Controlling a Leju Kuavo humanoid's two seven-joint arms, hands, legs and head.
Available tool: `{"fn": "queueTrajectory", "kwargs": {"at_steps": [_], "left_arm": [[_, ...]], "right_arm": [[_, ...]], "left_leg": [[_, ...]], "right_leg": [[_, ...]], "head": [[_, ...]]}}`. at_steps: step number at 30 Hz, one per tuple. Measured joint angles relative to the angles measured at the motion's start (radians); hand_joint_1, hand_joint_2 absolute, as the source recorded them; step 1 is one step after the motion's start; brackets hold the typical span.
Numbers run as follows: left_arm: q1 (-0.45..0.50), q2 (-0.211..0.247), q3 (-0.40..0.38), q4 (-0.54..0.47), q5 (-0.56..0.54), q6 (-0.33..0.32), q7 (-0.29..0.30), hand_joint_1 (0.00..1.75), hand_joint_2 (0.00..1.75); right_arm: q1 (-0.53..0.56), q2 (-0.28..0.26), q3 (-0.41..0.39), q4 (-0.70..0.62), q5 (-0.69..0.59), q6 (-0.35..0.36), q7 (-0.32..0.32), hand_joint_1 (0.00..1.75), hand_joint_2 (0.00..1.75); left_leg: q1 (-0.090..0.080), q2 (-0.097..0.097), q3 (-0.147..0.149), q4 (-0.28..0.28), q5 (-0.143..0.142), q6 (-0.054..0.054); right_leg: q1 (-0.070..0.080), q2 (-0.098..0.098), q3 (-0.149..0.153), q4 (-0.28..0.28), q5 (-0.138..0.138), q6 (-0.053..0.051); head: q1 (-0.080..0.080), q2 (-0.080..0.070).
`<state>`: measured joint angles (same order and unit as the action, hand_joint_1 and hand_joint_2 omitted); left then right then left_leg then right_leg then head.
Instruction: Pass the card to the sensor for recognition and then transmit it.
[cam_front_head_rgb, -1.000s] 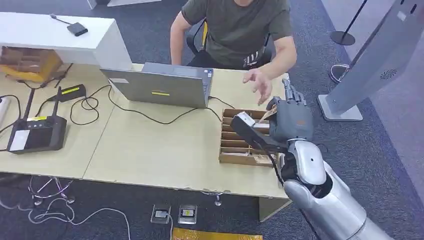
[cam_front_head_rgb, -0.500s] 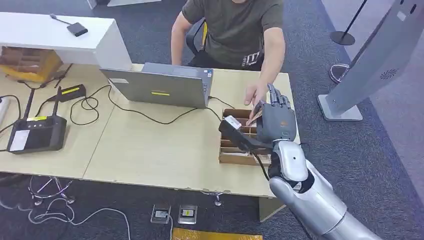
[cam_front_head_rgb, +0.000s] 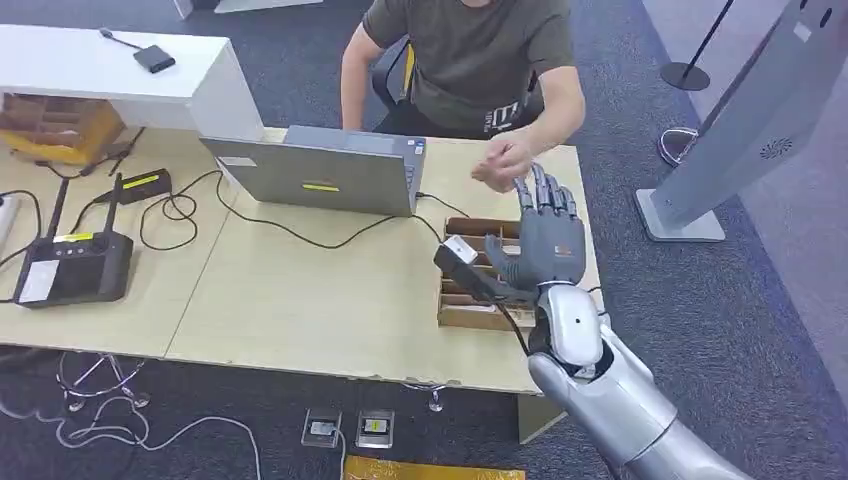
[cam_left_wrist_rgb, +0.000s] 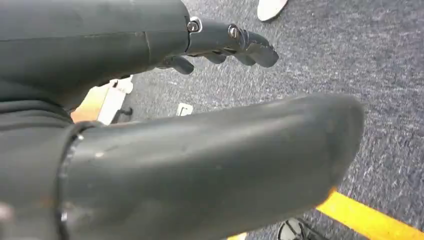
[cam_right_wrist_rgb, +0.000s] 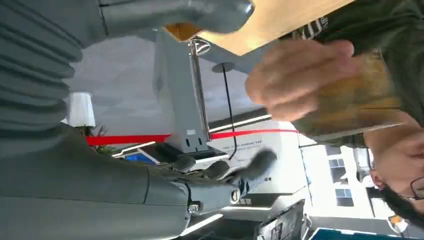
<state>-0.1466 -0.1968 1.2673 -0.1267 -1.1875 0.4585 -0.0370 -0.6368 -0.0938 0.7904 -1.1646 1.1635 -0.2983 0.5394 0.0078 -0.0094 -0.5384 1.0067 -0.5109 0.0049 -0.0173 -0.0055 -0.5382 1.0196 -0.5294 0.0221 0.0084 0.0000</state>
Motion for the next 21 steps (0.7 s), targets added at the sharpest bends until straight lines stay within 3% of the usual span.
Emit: {"fn": "queueTrajectory", "kwargs": {"at_steps": [6,12,15,18,21], "left_arm": [[0.001,0.0,0.0,0.0,0.004,-0.024,0.007,0.0,0.0],[0.001,0.011,0.0,0.0,-0.029,-0.072,0.006,0.0,0.0],[0.001,0.017,0.0,0.0,-0.046,-0.079,0.0,0.0,0.0],[0.002,0.026,0.0,0.0,-0.071,-0.093,-0.008,0.0,0.0],[0.003,0.034,0.0,0.0,-0.078,-0.098,-0.01,0.0,0.0]], "right_arm": [[0.061,0.0,-0.018,-0.041,-0.074,-0.068,-0.05,0.0,0.0],[0.119,-0.01,-0.019,-0.166,-0.118,-0.048,-0.131,0.0,0.0],[0.12,-0.032,-0.018,-0.245,-0.123,-0.007,-0.099,0.0,0.0],[0.119,-0.084,-0.01,-0.339,-0.137,0.053,-0.02,0.0,0.0],[0.12,-0.141,0.0,-0.408,-0.135,0.05,0.008,0.0,0.0]], "left_leg": [[0.0,0.0,0.0,0.0,0.0,0.0],[0.0,0.001,0.0,0.0,0.0,0.0],[0.0,0.001,0.001,0.0,0.0,0.0],[0.0,0.001,0.001,0.0,0.0,0.0],[0.0,0.001,0.001,0.0,0.0,0.0]], "right_leg": [[0.0,0.0,0.0,0.0,0.0,0.0],[0.0,0.001,0.0,0.0,0.0,0.0],[0.0,0.001,0.0,0.0,0.0,0.0],[0.0,0.001,0.0,0.0,0.0,0.0],[0.0,0.002,0.0,0.0,0.0,0.0]], "head": [[0.0,0.0],[0.0,0.0],[0.0,0.0],[0.0,0.0],[0.0,0.0]]}}
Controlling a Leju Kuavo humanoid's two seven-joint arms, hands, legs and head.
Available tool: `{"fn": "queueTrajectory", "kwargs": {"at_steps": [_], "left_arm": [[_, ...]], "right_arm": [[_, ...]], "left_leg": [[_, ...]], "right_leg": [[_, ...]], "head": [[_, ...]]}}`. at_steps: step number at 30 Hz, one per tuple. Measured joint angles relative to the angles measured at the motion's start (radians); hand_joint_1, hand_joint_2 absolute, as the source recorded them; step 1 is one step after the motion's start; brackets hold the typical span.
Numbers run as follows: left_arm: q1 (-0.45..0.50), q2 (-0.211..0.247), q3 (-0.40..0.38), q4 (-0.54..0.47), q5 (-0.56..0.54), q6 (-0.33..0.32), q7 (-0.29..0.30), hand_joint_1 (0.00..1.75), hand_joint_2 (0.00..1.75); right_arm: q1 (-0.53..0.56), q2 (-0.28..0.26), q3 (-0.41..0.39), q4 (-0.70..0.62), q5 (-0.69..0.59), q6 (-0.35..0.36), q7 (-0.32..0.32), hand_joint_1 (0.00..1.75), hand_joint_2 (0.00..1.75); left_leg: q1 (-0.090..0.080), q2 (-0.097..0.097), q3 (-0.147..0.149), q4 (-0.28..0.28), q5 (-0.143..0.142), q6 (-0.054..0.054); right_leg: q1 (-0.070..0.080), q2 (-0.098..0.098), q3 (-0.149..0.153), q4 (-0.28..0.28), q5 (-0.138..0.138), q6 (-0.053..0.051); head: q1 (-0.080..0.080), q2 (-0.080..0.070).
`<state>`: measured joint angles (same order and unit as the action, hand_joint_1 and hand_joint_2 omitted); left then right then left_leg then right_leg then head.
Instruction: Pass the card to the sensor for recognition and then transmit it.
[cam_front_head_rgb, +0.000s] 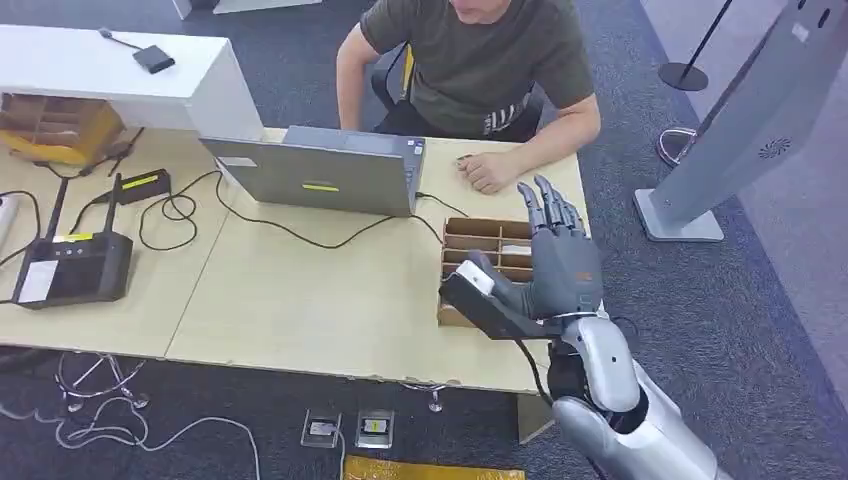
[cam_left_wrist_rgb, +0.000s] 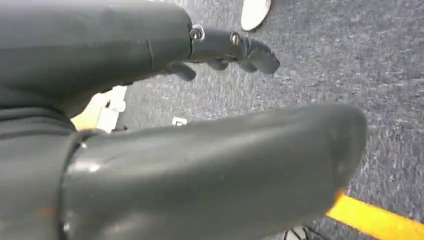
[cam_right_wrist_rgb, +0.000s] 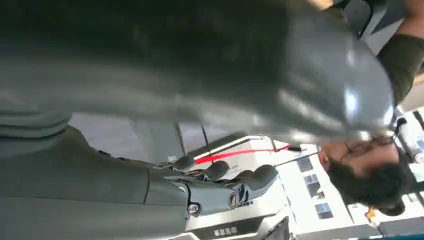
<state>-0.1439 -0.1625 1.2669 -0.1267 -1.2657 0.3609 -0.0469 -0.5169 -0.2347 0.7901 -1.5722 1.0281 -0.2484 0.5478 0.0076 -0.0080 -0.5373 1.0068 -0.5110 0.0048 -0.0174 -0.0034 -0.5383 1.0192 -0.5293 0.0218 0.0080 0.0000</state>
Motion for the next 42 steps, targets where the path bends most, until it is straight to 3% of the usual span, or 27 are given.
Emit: {"fn": "queueTrajectory", "kwargs": {"at_steps": [3,10,14,18,19,22,42], "left_arm": [[0.0,0.004,0.0,0.0,0.0,0.006,-0.001,0.0,0.0],[0.0,0.005,0.0,0.0,0.01,0.027,-0.001,0.0,0.0],[0.0,0.006,0.0,0.0,0.01,0.035,-0.001,0.0,0.0],[0.0,0.006,0.0,0.001,0.006,0.035,-0.001,0.0,0.0],[-0.001,0.006,0.0,0.001,0.002,0.036,-0.001,0.0,0.0],[-0.001,0.006,0.0,0.002,0.001,0.036,-0.005,0.0,0.0],[-0.002,0.006,0.0,0.002,0.017,0.05,0.004,0.0,0.0]], "right_arm": [[0.013,-0.054,0.014,-0.06,0.07,-0.047,-0.013,0.0,0.0],[0.067,-0.136,0.043,-0.106,0.052,-0.112,0.007,0.0,0.0],[0.093,-0.164,0.058,-0.111,0.119,-0.084,0.05,0.0,0.0],[0.103,-0.182,0.074,-0.111,0.149,0.013,0.074,0.0,0.0],[0.103,-0.185,0.078,-0.111,0.143,0.048,0.082,0.0,1.75],[0.104,-0.188,0.09,-0.106,0.092,0.106,0.088,0.0,1.75],[0.064,-0.18,0.18,0.039,0.07,0.097,0.111,0.0,1.75]], "left_leg": [[0.0,0.0,0.0,0.0,0.0,0.0],[0.0,0.0,0.0,0.0,-0.001,-0.001],[0.0,0.0,0.0,0.0,-0.001,-0.001],[0.0,0.0,0.0,0.0,-0.001,-0.001],[0.0,0.0,0.0,0.0,-0.001,-0.001],[0.0,0.0,0.0,0.0,-0.001,-0.001],[0.0,0.0,-0.001,0.0,-0.001,-0.001]], "right_leg": [[0.0,0.0,0.0,0.0,0.0,0.0],[0.0,0.0,0.0,0.0,0.0,0.0],[0.0,0.0,0.0,0.0,0.0,0.0],[0.0,0.0,0.0,0.0,0.0,0.0],[0.0,0.0,0.0,0.0,0.0,0.0],[0.0,0.0,0.0,0.0,0.0,0.0],[0.0,-0.001,0.0,0.0,0.0,0.0]], "head": [[0.0,0.0],[0.0,0.0],[0.0,0.0],[0.0,0.0],[0.0,0.0],[0.0,0.0],[0.0,0.0]]}}
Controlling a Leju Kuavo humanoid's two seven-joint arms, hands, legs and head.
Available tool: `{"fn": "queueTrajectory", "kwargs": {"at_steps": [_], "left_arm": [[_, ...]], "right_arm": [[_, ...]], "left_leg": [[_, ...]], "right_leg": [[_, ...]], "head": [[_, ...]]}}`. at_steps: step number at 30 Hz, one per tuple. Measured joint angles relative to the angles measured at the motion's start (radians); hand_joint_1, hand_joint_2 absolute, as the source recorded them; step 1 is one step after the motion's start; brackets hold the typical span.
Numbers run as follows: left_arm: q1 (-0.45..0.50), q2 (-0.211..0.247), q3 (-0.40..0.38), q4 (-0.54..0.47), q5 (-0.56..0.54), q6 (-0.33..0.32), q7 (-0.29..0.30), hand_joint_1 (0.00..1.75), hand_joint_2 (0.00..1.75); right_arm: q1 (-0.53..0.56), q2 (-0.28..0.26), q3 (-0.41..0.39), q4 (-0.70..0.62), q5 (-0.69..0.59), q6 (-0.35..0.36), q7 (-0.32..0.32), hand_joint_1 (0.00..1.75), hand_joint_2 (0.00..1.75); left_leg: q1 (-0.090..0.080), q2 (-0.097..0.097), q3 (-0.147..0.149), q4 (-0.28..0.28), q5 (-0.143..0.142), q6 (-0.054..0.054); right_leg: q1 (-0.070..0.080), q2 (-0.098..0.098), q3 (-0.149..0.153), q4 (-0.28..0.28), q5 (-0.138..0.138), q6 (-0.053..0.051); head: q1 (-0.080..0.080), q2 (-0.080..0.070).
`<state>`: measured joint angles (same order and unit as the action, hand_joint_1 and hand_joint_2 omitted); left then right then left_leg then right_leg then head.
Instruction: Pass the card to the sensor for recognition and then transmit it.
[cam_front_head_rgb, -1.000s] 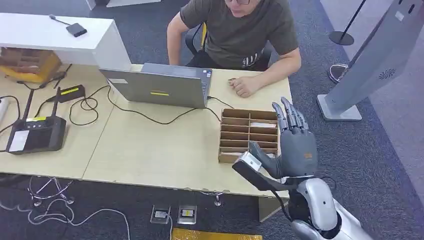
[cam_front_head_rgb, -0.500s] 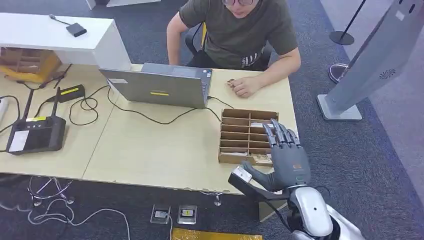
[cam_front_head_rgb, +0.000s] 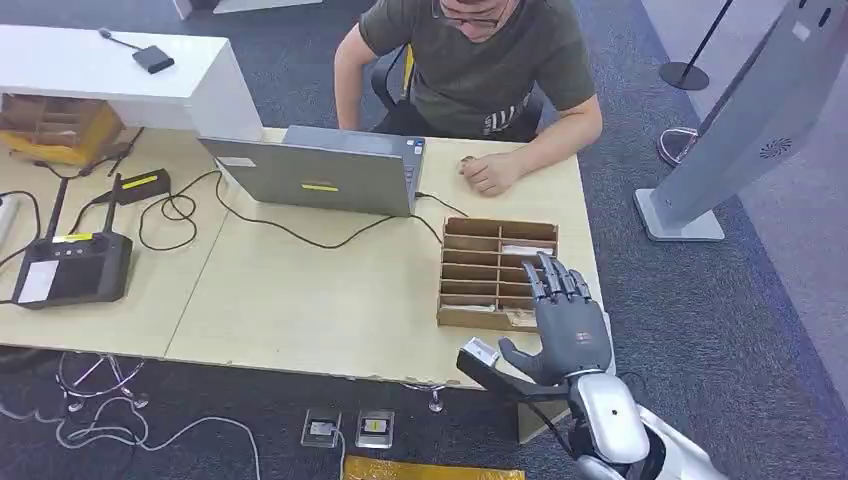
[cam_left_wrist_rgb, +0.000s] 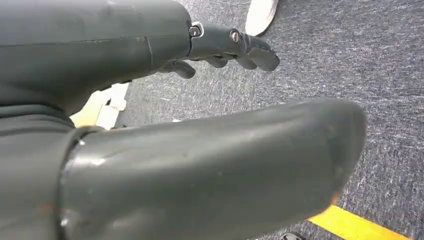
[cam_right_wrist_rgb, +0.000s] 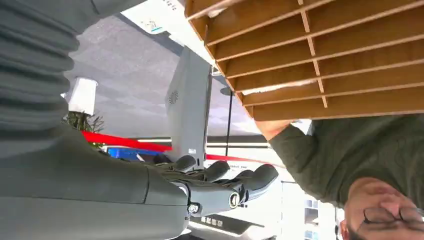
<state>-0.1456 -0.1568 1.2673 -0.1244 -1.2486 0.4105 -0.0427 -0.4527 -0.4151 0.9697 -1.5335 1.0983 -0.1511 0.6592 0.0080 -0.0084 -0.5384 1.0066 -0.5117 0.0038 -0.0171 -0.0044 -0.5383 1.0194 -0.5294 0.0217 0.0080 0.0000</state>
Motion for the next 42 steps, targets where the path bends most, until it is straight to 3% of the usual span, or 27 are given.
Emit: {"fn": "queueTrajectory", "kwargs": {"at_steps": [21,31,42], "left_arm": [[0.0,0.001,0.0,0.0,0.002,-0.003,-0.021,0.0,0.0],[0.0,0.003,0.0,0.0,-0.006,-0.004,-0.016,0.0,0.0],[0.0,0.004,0.0,0.0,0.003,-0.001,-0.016,0.0,0.0]], "right_arm": [[-0.017,0.041,0.035,0.159,0.027,-0.085,0.002,0.0,1.75],[-0.026,0.098,0.035,0.267,0.043,-0.18,-0.013,0.0,1.75],[-0.024,0.153,0.021,0.361,0.104,-0.207,-0.021,0.0,1.75]], "left_leg": [[0.0,0.0,0.0,0.0,0.0,0.0],[0.0,0.0,0.0,0.0,0.0,0.0],[0.0,0.0,0.0,0.0,0.0,0.0]], "right_leg": [[0.0,0.0,0.0,0.0,0.0,0.0],[0.0,0.0,0.0,0.0,0.0,0.0],[0.0,0.0,0.0,0.0,0.0,0.0]], "head": [[0.0,0.0],[0.0,0.0],[0.0,0.0]]}}
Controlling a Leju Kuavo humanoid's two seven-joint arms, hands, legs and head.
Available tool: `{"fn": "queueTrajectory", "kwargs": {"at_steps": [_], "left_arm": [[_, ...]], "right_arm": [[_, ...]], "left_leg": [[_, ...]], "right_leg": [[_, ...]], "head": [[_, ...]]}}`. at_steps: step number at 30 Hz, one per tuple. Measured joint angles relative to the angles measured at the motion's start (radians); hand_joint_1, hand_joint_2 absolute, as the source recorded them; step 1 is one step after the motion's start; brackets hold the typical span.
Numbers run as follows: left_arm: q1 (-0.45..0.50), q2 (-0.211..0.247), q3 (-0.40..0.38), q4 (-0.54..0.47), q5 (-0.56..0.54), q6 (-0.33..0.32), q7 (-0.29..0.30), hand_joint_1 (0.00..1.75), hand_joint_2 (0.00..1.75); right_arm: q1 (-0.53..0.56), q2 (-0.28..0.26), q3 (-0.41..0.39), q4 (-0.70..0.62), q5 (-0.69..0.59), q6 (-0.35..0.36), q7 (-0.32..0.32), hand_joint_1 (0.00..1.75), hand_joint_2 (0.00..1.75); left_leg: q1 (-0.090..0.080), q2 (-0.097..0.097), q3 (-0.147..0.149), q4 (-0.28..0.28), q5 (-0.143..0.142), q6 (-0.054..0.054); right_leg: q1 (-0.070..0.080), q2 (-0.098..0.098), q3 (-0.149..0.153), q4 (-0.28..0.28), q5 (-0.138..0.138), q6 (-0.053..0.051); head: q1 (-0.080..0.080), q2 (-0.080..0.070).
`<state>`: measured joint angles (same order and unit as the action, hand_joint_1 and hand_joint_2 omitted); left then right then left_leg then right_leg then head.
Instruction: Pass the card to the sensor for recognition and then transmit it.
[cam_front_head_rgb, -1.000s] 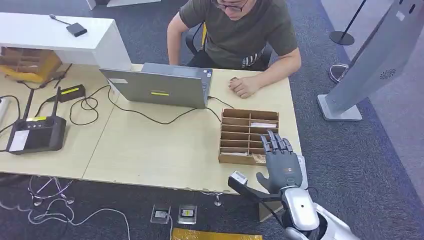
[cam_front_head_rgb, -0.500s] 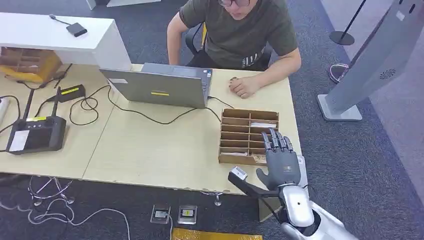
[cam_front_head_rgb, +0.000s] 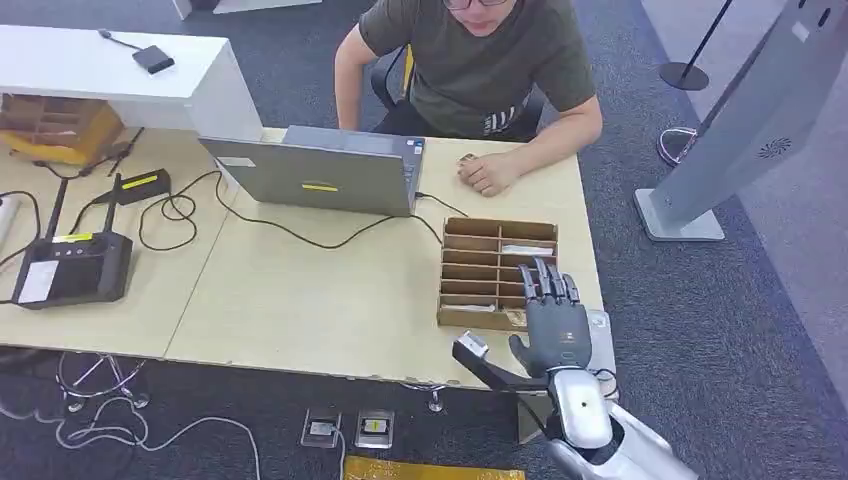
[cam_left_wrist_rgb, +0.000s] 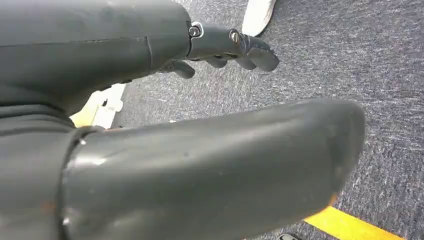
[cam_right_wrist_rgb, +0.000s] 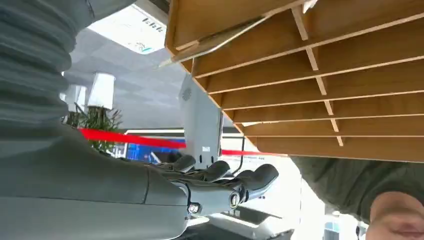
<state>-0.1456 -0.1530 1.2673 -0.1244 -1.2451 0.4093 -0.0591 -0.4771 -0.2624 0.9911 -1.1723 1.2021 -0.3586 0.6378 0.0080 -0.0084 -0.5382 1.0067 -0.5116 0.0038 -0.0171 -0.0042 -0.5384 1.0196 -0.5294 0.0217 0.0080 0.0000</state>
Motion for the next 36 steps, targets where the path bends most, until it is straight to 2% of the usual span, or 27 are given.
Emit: {"fn": "queueTrajectory", "kwargs": {"at_steps": [10,30,31,36], "left_arm": [[0.0,0.0,0.001,0.0,0.007,0.0,0.0,0.0,0.0],[0.0,0.001,0.001,0.0,0.035,0.006,0.0,0.0,0.0],[0.0,0.001,0.001,0.0,0.037,0.006,0.0,0.0,0.0],[0.0,0.001,0.001,0.0,0.043,0.005,0.0,0.0,0.0]], "right_arm": [[0.004,0.029,-0.047,0.025,0.077,0.027,0.002,0.0,1.75],[0.006,0.041,-0.072,0.026,0.076,0.092,0.002,0.02,1.75],[0.006,0.042,-0.072,0.026,0.075,0.1,0.0,1.73,1.75],[0.006,0.046,-0.072,0.025,0.055,0.136,-0.015,1.75,1.75]], "left_leg": [[0.0,0.0,0.0,0.0,0.0,0.0],[0.0,0.0,0.0,0.0,0.0,0.0],[0.0,0.0,0.0,0.0,0.0,0.0],[0.0,0.0,0.0,0.0,0.0,0.0]], "right_leg": [[0.0,0.0,0.0,0.0,0.0,0.0],[0.0,0.0,0.0,0.0,0.0,0.0],[0.0,0.0,0.0,0.0,0.0,0.0],[0.0,0.0,0.0,0.0,0.0,0.0]], "head": [[0.0,0.0],[0.0,0.0],[0.0,0.0],[0.0,0.0]]}}
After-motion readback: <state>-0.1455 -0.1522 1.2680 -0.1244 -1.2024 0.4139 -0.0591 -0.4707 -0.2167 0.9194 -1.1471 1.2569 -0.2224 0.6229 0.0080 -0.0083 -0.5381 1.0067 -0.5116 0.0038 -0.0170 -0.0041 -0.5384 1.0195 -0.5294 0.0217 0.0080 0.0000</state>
